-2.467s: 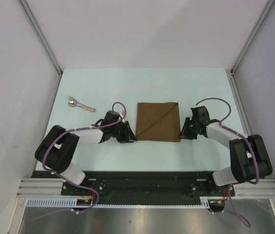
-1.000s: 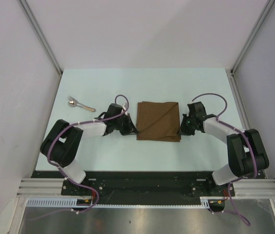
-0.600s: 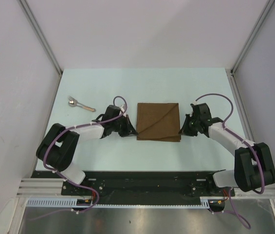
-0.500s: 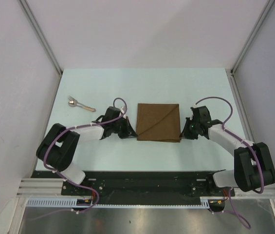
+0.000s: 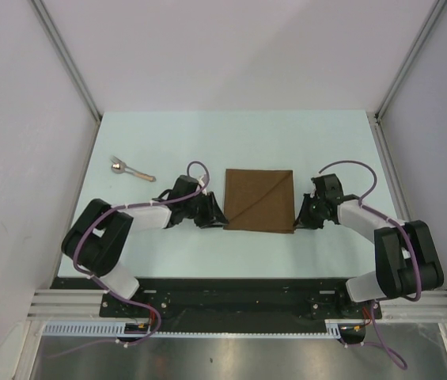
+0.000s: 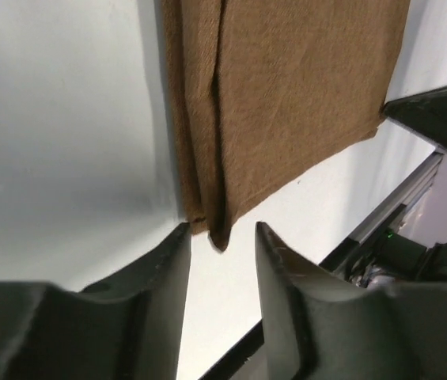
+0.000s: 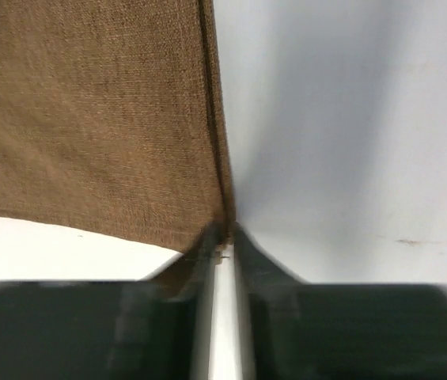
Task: Fold the napkin into a case and place the utensils inside
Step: Smooth out the upper triangle-folded napkin at the center of the board, then pick up the upper triangle-folded napkin from the center of the board.
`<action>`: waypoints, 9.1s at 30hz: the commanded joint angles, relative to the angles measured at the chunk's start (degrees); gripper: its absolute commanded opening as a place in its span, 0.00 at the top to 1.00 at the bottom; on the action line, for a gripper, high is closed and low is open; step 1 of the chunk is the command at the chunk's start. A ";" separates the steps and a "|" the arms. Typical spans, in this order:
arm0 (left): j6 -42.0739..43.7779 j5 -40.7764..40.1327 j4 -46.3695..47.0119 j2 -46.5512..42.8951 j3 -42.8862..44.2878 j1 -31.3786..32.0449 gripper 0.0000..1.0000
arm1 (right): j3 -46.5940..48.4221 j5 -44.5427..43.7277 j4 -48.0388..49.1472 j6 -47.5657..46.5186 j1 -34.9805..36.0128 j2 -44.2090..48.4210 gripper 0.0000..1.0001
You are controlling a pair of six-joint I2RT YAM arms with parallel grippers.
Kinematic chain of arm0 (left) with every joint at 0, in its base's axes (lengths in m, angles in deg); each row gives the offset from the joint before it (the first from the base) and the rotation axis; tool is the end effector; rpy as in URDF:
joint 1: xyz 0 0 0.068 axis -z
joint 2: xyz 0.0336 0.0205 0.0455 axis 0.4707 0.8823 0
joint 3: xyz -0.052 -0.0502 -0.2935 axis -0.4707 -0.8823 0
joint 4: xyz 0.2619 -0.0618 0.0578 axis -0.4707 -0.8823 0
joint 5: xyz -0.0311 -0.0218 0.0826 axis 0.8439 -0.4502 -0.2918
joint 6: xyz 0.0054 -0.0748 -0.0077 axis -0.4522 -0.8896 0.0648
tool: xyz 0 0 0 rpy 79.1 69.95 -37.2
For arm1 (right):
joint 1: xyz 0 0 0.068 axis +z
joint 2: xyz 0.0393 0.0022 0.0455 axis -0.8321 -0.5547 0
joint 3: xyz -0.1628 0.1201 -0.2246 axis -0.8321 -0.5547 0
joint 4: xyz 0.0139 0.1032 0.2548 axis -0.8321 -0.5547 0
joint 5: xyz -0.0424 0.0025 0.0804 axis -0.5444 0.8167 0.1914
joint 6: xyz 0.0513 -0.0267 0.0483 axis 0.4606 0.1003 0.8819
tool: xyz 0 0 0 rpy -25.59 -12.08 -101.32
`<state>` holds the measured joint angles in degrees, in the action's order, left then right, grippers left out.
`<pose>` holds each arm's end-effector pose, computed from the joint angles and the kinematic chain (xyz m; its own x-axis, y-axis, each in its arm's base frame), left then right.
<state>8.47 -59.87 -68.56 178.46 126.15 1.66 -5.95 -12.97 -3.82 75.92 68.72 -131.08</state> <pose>0.2701 -0.1867 0.1399 -0.9518 -0.1843 -0.2452 0.0449 0.7072 -0.7056 0.2612 0.0722 0.1514 -0.9123 0.2303 -0.3388 0.0896 0.9192 0.3834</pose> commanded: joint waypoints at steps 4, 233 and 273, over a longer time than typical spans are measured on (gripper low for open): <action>6.48 -8.99 -12.23 -12.54 2.50 -1.61 0.26 | 5.58 -4.88 -3.52 -4.34 -0.63 3.54 0.57; 2.98 -35.56 -46.17 -37.77 19.23 -14.09 0.16 | 59.91 -31.69 -29.80 7.79 45.43 -38.45 0.54; -6.15 8.04 -12.34 -5.54 16.58 -18.23 0.02 | 30.84 -5.43 -2.65 -1.43 35.15 -20.00 1.00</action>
<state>7.59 -62.39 -91.18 166.94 139.50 -18.17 27.95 -27.33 -12.98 77.19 106.33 -156.22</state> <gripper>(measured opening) 0.957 0.056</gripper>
